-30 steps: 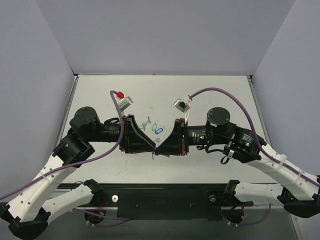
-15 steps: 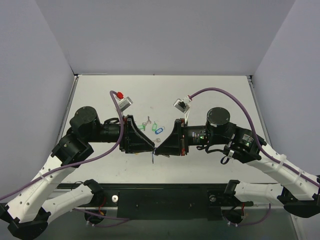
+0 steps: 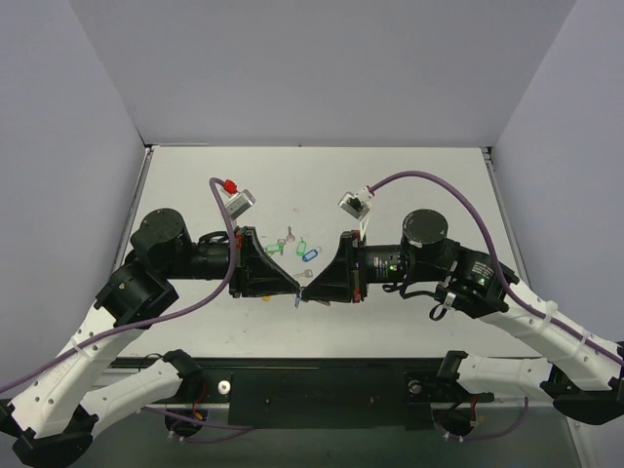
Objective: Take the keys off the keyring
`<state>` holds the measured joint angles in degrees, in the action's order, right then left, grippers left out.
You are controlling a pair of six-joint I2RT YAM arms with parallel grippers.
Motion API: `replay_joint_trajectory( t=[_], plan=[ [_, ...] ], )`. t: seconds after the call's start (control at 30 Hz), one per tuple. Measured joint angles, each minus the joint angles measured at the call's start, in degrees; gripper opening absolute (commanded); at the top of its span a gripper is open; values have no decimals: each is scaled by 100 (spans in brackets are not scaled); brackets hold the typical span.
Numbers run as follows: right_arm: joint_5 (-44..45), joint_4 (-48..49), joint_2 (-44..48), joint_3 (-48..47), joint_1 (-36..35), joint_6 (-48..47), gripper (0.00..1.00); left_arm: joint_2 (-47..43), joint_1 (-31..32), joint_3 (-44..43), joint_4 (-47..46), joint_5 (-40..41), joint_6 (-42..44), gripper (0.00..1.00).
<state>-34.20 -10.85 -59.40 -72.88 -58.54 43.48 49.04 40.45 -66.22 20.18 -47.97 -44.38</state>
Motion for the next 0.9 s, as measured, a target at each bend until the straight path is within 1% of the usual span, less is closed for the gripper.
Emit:
replay_joint_trajectory(
  t=[0.03,0.07,0.1,0.17,0.27,0.37,0.5,0.7,0.9],
  plan=[
    [0,15,0,7,0,2,0,-7,0,-2,2,0,0,0],
    [-7,26,0,9,0,0,7,-7,0,-2,4,-2,4,0],
    [-7,33,0,13,0,2,22,-7,-2,-2,2,-2,2,0],
    [-13,39,0,15,0,44,32,-7,-4,-2,0,4,-2,0],
    [-63,92,9,22,-2,46,33,-4,-4,-2,0,39,-4,0],
    [-70,105,68,61,-2,39,32,-4,-4,-2,2,66,-4,0],
    [-68,122,197,116,-2,33,26,-4,-4,-2,4,90,-2,0],
    [-61,122,236,129,0,35,25,-7,-4,-2,0,87,-7,0],
    [-68,122,160,136,0,33,19,-7,-4,-2,-17,87,-26,0]
  ],
)
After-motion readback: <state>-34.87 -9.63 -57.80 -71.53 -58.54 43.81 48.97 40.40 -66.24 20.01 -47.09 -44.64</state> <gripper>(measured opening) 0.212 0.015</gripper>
